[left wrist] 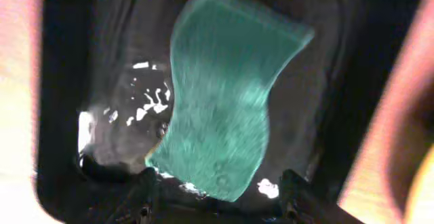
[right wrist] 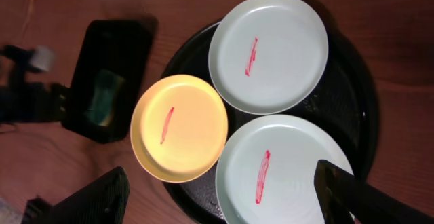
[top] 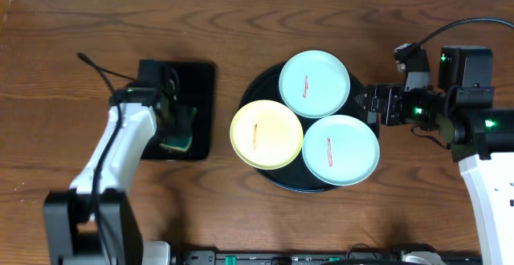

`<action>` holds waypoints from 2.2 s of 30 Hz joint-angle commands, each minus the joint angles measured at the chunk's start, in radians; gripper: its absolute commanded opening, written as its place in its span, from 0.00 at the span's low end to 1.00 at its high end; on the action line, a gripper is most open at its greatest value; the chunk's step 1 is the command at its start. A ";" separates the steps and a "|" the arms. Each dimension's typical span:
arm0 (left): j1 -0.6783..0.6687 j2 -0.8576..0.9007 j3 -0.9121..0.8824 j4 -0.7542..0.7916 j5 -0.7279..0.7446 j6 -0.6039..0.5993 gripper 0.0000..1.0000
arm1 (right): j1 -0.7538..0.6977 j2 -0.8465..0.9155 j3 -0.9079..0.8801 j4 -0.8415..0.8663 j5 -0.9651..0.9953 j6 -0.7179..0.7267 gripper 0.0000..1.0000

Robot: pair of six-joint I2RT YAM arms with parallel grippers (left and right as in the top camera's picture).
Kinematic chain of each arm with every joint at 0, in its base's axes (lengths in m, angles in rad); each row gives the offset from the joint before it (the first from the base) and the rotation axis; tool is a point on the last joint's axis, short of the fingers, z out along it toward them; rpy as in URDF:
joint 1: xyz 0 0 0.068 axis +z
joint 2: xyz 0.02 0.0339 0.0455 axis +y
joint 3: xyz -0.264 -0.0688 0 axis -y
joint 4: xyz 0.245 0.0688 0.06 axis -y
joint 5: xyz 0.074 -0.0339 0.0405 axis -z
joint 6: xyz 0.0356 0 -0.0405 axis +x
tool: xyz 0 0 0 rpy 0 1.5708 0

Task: Clean dirty plates on tray and stack at the side
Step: 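Lower the left gripper onto the green sponge and grasp it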

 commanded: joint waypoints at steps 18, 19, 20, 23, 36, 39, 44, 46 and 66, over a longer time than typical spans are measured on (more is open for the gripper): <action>0.002 0.234 -0.013 0.231 -0.031 0.009 0.08 | 0.000 -0.005 0.016 0.000 0.006 0.004 0.85; 0.002 0.232 -0.003 0.228 -0.031 0.009 0.07 | 0.000 -0.005 0.016 0.000 0.006 0.004 0.85; 0.002 0.225 0.013 0.219 -0.031 0.009 0.07 | 0.000 -0.005 0.016 0.000 0.006 0.004 0.84; 0.002 0.192 0.062 0.179 -0.031 0.009 0.08 | 0.000 -0.005 0.016 -0.002 0.006 0.004 0.84; 0.002 0.113 0.035 0.032 -0.031 0.001 0.54 | 0.000 -0.005 0.016 -0.010 0.013 0.004 0.84; 0.002 0.113 -0.016 0.092 -0.031 0.000 0.54 | 0.000 -0.005 0.016 -0.008 0.021 0.004 0.85; 0.002 0.116 -0.094 0.223 -0.031 -0.044 0.52 | 0.000 -0.005 0.016 -0.013 0.090 0.004 0.84; 0.002 0.121 -0.107 0.230 -0.032 -0.043 0.49 | 0.000 -0.004 0.016 -0.021 0.109 0.003 0.84; 0.002 0.065 0.021 0.094 -0.036 -0.013 0.63 | 0.000 0.115 0.010 -0.042 0.095 -0.072 0.73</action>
